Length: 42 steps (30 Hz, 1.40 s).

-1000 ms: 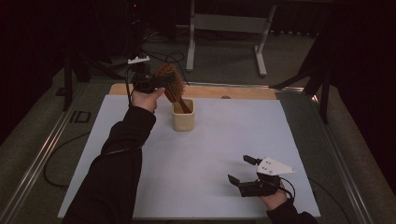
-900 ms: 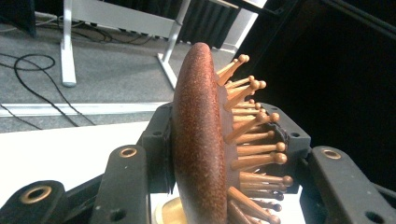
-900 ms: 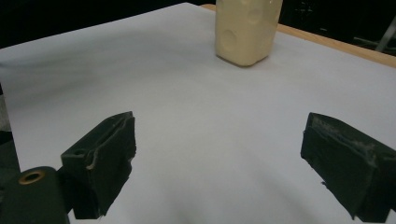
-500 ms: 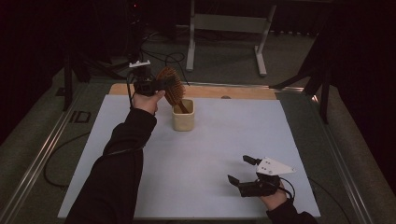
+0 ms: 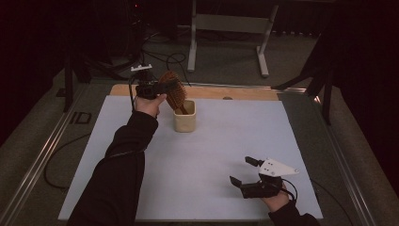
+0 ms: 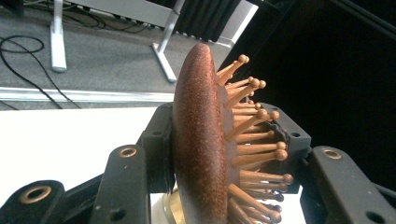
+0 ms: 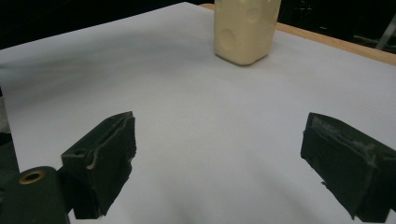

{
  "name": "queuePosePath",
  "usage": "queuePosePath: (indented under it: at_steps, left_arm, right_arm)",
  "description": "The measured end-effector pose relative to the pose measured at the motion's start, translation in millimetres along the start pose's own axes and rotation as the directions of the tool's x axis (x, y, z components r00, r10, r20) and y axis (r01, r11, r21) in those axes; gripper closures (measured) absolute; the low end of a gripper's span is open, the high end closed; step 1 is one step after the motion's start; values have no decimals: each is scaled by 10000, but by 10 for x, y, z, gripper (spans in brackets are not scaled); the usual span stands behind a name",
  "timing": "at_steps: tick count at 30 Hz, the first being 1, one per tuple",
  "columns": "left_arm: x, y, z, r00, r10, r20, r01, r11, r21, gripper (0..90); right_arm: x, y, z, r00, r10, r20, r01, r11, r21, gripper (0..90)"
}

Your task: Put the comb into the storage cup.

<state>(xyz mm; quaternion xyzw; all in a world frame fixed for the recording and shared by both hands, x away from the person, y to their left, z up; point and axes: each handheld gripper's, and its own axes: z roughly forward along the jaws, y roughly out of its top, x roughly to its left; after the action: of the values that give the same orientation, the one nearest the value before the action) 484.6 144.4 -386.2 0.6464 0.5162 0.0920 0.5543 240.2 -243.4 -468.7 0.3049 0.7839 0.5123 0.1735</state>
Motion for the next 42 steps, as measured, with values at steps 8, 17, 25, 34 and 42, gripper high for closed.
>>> queuePosePath:
  at_steps: [8, 17, 25, 34, 42]
  left_arm:
    - [49, -59, 45, 9998, -65, 179, 64, 10000, 43, 524]
    - [44, -48, 56, 9999, -113, 81, 112, 9998, 177, 500]
    - [32, -35, 65, 9999, 74, -80, -72, 9994, 349, 466]
    - [22, -12, 41, 9997, 227, -117, -222, 9988, 433, 385]
    - [5, 6, -20, 9955, 718, 620, -749, 9960, 496, 237]
  right_arm:
    - [-4, -5, 4, 10000, -10, -18, 10, 10000, 28, 101]
    - [0, -8, 11, 10000, 3, -32, -2, 9999, 101, 101]
    - [-3, -11, 13, 10000, 21, -70, -21, 9999, 106, 102]
    - [-4, -10, 10, 9999, 87, -78, -86, 9999, 97, 102]
    - [-17, -11, 7, 10000, 84, -29, -83, 10000, 53, 102]
